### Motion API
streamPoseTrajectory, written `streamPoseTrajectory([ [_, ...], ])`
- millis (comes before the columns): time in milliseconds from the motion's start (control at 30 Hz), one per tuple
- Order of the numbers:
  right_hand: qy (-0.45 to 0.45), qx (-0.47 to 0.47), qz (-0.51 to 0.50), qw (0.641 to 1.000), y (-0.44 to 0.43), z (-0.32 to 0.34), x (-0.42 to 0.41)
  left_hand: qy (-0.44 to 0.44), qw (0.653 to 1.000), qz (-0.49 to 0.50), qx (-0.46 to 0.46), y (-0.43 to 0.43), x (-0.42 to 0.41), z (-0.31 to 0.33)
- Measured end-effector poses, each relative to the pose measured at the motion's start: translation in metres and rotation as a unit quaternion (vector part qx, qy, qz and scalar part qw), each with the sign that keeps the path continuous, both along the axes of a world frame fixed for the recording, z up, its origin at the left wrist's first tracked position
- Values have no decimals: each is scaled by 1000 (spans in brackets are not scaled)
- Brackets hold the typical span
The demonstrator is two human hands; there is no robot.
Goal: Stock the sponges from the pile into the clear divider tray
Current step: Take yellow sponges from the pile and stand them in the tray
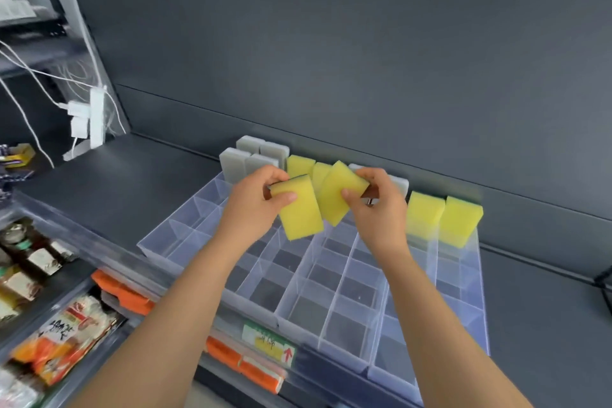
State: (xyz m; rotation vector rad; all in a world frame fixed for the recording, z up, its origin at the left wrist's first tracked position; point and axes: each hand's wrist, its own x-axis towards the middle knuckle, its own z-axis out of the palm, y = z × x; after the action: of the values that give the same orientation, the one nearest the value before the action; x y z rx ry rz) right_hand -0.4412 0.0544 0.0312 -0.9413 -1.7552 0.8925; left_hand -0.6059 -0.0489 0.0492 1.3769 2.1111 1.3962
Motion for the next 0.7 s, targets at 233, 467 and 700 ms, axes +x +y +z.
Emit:
streamPoseTrajectory([
  [233,-22,1,-18,1000,32,-6,-40,128,991,23,11,38,-35,-5],
  [467,-128,39,-54,989,42,-21,-59,176,984,-6,12,62,-62,-11],
  [700,-241,58,-61,967,38,-39,-73,212,975,-64,-11,72,-76,-14],
])
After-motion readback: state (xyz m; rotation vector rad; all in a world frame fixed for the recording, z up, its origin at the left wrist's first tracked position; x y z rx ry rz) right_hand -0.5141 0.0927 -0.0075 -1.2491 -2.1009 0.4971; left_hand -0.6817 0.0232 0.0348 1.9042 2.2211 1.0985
